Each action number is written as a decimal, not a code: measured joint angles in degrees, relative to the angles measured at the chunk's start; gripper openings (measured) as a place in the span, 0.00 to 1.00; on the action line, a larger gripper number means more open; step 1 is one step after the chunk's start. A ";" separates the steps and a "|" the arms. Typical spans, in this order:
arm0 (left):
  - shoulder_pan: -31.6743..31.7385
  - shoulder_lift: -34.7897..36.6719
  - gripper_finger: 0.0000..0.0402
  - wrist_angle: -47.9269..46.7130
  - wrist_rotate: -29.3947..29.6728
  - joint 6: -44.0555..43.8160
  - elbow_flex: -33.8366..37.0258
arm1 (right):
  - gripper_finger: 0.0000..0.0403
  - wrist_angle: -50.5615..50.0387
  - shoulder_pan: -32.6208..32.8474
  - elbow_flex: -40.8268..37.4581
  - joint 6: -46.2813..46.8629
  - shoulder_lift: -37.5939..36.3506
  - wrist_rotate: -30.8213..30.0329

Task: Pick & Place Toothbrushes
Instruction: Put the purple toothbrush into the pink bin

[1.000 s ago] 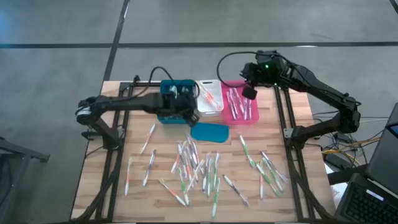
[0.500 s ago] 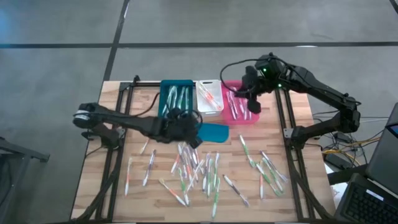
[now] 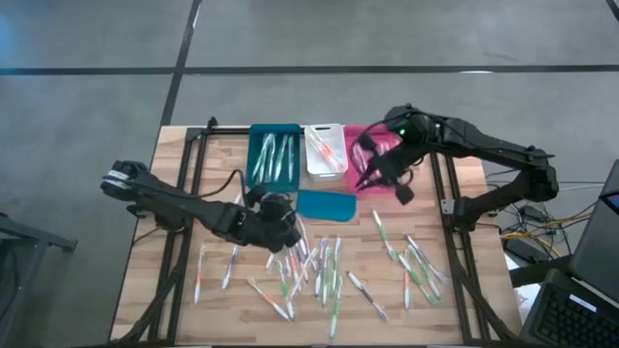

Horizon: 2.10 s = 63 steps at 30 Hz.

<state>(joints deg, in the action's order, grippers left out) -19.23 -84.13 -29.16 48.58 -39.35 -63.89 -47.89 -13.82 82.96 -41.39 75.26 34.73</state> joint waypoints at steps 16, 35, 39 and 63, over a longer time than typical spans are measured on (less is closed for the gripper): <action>-4.12 8.26 0.35 1.20 3.78 -3.63 10.74 | 0.03 -2.53 13.18 -0.09 -46.39 12.31 -22.06; -4.23 9.17 0.35 0.85 1.88 -2.42 10.81 | 0.02 -8.56 31.83 -0.13 -50.85 23.43 -48.32; -4.23 9.13 0.35 0.87 1.61 -2.56 10.81 | 0.02 -11.75 34.82 -0.13 -46.36 25.29 -49.20; -4.23 9.06 0.35 1.77 1.90 -2.72 11.91 | 0.27 -11.33 44.37 -0.15 -41.46 32.19 -48.10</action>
<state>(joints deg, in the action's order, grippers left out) -23.46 -75.07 -27.39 50.48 -42.07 -51.98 -59.22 30.54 82.81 -82.85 107.45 -13.37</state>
